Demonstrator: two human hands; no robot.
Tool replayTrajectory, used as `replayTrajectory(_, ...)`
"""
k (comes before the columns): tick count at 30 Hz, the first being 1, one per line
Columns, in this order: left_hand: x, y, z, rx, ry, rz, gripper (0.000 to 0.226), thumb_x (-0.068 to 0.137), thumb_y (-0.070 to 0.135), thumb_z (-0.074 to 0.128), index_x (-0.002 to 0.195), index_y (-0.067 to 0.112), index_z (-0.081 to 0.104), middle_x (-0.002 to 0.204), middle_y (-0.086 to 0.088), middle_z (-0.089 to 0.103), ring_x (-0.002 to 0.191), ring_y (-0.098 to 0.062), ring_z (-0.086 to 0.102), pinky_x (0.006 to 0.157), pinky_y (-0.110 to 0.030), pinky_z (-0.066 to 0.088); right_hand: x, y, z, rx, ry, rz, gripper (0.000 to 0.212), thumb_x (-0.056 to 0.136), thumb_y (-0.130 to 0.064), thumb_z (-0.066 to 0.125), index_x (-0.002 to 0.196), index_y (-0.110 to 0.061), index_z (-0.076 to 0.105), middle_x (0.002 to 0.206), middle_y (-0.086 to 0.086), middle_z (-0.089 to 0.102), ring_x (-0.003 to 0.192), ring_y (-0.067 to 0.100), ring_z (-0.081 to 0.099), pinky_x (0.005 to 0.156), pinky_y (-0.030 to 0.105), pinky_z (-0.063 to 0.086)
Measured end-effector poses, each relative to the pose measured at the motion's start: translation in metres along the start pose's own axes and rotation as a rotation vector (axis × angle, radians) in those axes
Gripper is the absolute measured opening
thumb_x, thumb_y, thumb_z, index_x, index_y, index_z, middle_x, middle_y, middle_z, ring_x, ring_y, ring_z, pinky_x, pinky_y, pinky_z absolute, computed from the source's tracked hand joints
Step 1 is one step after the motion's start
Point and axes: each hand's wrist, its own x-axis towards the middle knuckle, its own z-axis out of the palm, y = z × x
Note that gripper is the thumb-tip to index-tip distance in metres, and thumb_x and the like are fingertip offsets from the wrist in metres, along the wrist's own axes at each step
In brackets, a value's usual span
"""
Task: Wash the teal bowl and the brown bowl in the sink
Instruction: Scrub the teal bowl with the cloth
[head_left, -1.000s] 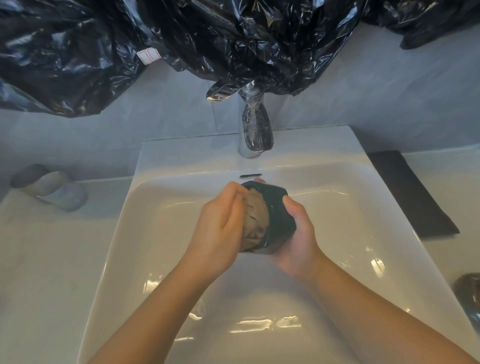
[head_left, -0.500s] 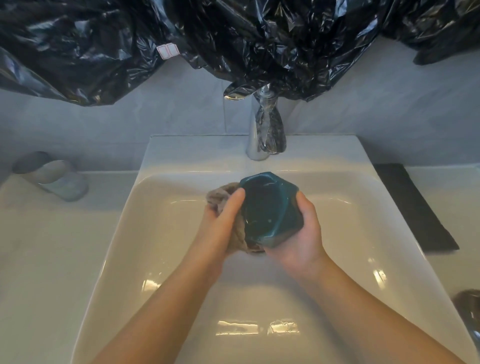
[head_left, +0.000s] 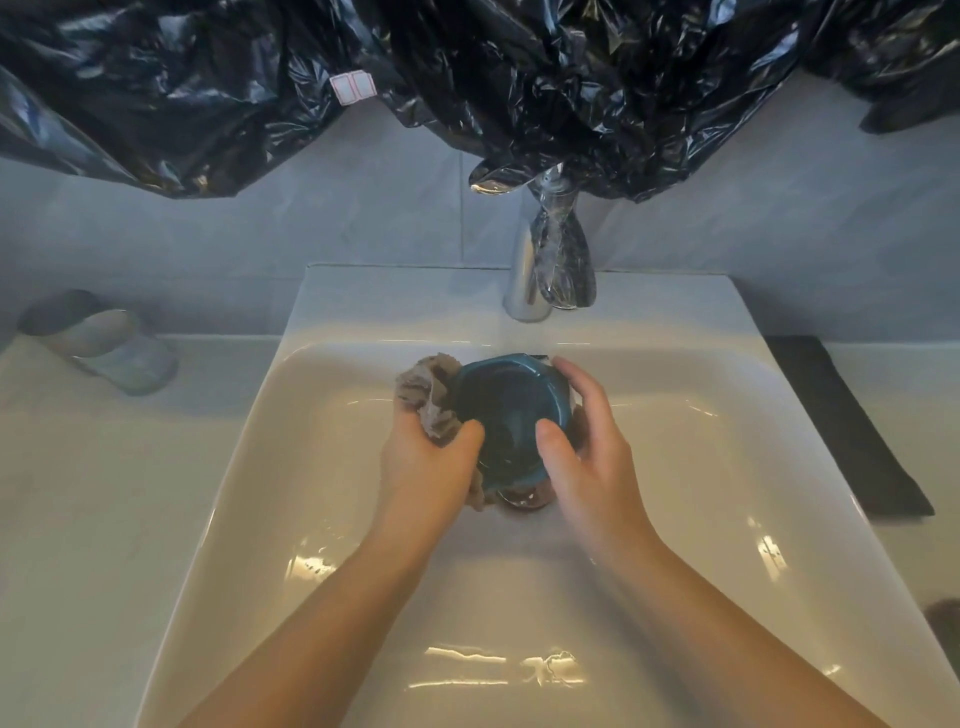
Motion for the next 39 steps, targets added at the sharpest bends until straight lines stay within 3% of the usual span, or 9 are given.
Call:
replayTrajectory(6,0.019,0.001,-0.018,0.216,-0.192,0.031,0.033,0.078,0.050,0.068,0.106,0.034,0.062,0.095,0.014,0.069,0.079,0.004,0.065,0.076,-0.023,0.056,0.001,0.001,-0.005,-0.003,-0.084,0.080,0.046,0.083,-0.022,0.050,0.123,-0.044,0.053,0.115,-0.015,0.066,0.105,0.002,0.064,0.078,0.015,0.053)
replayTrajectory(11,0.018,-0.008,-0.024,0.155,-0.278,-0.015,0.069,0.074,0.079,0.033,0.104,0.027,0.065,0.094,-0.001,0.072,0.087,-0.016,0.069,0.084,-0.040,0.056,0.005,0.001,-0.009,0.015,-0.111,0.162,0.042,0.080,-0.021,0.049,0.119,-0.035,0.058,0.112,-0.015,0.066,0.097,-0.009,0.063,0.072,0.008,0.050)
replayTrajectory(17,0.032,-0.001,-0.033,0.145,0.029,0.036,0.017,0.100,0.036,0.039,0.104,0.040,0.056,0.094,0.010,0.063,0.091,-0.012,0.065,0.084,-0.037,0.054,0.004,-0.001,-0.012,0.029,-0.119,0.211,0.042,0.077,-0.022,0.047,0.116,-0.034,0.061,0.102,-0.021,0.068,0.094,-0.012,0.061,0.069,0.006,0.048)
replayTrajectory(21,0.031,0.008,-0.041,0.145,-0.122,0.187,0.032,0.097,0.004,0.047,0.117,0.027,0.057,0.084,0.012,0.063,0.065,0.000,0.063,0.050,-0.018,0.052,0.004,0.000,-0.011,0.058,-0.142,0.239,0.039,0.075,-0.028,0.052,0.112,-0.032,0.066,0.102,-0.018,0.071,0.097,-0.001,0.064,0.074,0.014,0.052)
replayTrajectory(24,0.021,0.011,-0.035,0.109,-0.331,0.221,0.021,0.094,0.027,0.049,0.104,0.029,0.067,0.097,0.009,0.068,0.061,-0.014,0.065,0.046,-0.023,0.049,0.007,0.003,-0.013,0.121,-0.094,0.252,0.052,0.065,-0.039,0.057,0.113,-0.024,0.069,0.108,-0.002,0.074,0.105,0.015,0.067,0.085,0.029,0.057)
replayTrajectory(28,0.021,0.010,-0.034,-0.059,-0.205,0.237,0.029,0.097,0.022,0.052,0.081,0.018,0.076,0.098,0.009,0.070,0.086,-0.007,0.066,0.077,-0.026,0.050,0.008,0.004,-0.015,0.151,-0.076,0.275,0.055,0.061,-0.041,0.056,0.111,-0.025,0.071,0.110,0.004,0.074,0.110,0.025,0.066,0.091,0.039,0.056)
replayTrajectory(33,0.016,0.011,-0.034,-0.020,-0.271,0.183,0.038,0.084,0.025,0.072,0.116,0.039,0.060,0.095,0.010,0.069,0.084,-0.002,0.067,0.073,-0.026,0.058,0.007,0.003,-0.013,0.184,-0.117,0.256,0.053,0.063,-0.041,0.059,0.114,-0.029,0.069,0.112,0.005,0.072,0.109,0.026,0.066,0.087,0.039,0.058)
replayTrajectory(36,0.012,0.008,-0.032,0.133,-0.434,0.105,0.054,0.066,0.045,0.076,0.116,0.047,0.057,0.107,0.015,0.066,0.090,-0.002,0.067,0.075,-0.034,0.060,0.007,0.001,-0.015,0.141,-0.178,0.252,0.046,0.070,-0.028,0.059,0.116,-0.030,0.065,0.103,-0.003,0.073,0.095,0.016,0.070,0.074,0.026,0.057)
replayTrajectory(39,0.015,0.006,-0.030,0.197,-0.519,0.019,0.045,0.072,0.034,0.076,0.111,0.047,0.058,0.101,0.010,0.067,0.082,-0.017,0.071,0.066,-0.048,0.060,0.007,-0.001,-0.018,0.098,-0.246,0.256,0.049,0.068,-0.034,0.059,0.117,-0.037,0.062,0.100,0.002,0.071,0.094,0.021,0.069,0.076,0.029,0.059)
